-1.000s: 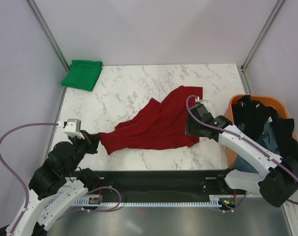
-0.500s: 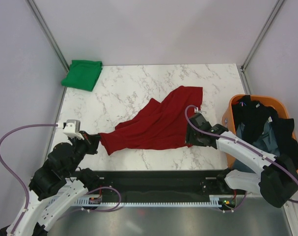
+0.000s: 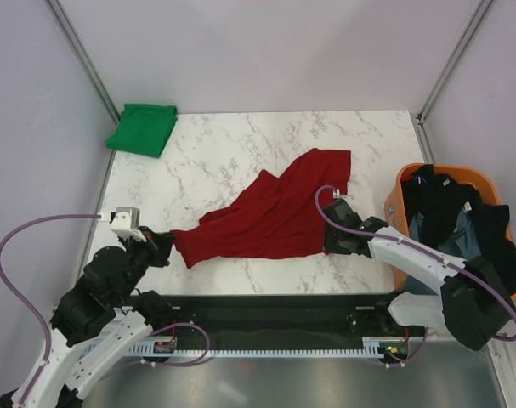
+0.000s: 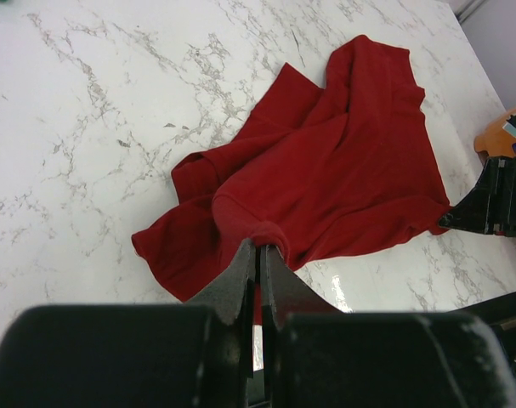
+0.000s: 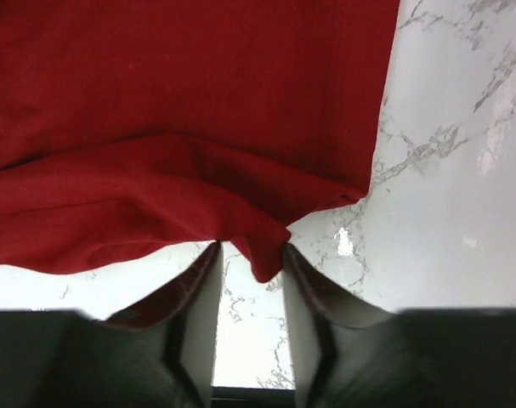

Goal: Fold and stack the t-shirts
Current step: Flatten the tshirt out

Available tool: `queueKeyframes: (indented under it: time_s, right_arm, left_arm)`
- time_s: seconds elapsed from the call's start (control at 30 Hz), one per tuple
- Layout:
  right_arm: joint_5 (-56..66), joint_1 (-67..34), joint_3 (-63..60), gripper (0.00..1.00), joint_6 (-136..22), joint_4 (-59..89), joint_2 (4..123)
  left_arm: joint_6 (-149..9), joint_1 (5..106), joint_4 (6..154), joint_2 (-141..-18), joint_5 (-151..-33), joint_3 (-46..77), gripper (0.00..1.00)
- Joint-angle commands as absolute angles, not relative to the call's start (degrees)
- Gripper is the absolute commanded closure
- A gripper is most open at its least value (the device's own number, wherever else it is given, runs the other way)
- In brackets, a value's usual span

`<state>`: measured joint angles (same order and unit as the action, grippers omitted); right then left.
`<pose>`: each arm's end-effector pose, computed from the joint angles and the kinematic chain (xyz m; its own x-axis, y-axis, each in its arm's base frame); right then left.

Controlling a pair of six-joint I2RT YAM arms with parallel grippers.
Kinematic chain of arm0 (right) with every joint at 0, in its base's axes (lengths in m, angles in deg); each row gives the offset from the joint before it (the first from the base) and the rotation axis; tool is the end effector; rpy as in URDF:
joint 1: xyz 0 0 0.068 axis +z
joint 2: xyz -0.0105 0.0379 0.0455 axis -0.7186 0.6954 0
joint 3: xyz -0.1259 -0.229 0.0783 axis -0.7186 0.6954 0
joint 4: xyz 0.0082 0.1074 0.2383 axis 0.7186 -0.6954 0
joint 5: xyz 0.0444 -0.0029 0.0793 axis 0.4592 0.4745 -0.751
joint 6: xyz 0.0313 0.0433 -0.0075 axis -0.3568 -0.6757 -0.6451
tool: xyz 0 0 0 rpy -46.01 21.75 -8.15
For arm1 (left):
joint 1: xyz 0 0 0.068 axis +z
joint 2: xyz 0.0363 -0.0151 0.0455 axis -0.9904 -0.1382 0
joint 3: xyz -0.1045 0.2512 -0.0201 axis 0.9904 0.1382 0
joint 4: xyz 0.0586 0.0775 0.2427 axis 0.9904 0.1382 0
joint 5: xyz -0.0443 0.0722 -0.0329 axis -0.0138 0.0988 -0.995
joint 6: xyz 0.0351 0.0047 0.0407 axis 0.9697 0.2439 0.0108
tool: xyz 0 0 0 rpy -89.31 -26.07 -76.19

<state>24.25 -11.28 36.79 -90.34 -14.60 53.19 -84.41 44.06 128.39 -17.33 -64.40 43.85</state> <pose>0.1842 0.1184 0.1823 -0.8712 0.1620 -0.4634 0.1042 0.9835 0.1478 0.0435 -0.0191 0.3215 -0.3315 -0.2691 -0.9043 0.2029 0.9157 -0.3468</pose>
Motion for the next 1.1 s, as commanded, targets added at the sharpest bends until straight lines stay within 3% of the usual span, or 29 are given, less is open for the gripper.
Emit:
queueKeyframes:
  time_s: [0.0,0.33,0.6,1.07]
  right_arm:
    - [25.4,-11.0,37.1,0.61,-89.6,-12.0,53.2]
    - [25.3,-11.0,36.3,1.0,-88.8,-12.5,51.2]
    - [25.0,-11.0,24.6,1.0,-86.7,-22.7,45.0]
    - [17.5,-11.0,-15.0,1.0,-75.3,-29.9,36.2]
  left_arm:
    - [-86.2,44.2,126.1,-17.6,-63.5,43.8,0.95]
    - [-86.2,44.2,126.2,-17.8,-63.3,43.8,0.95]
    - [-82.7,44.1,126.4,-21.2,-61.8,39.4,0.98]
    - [-74.5,44.2,126.0,-37.0,-60.1,0.3,0.98]
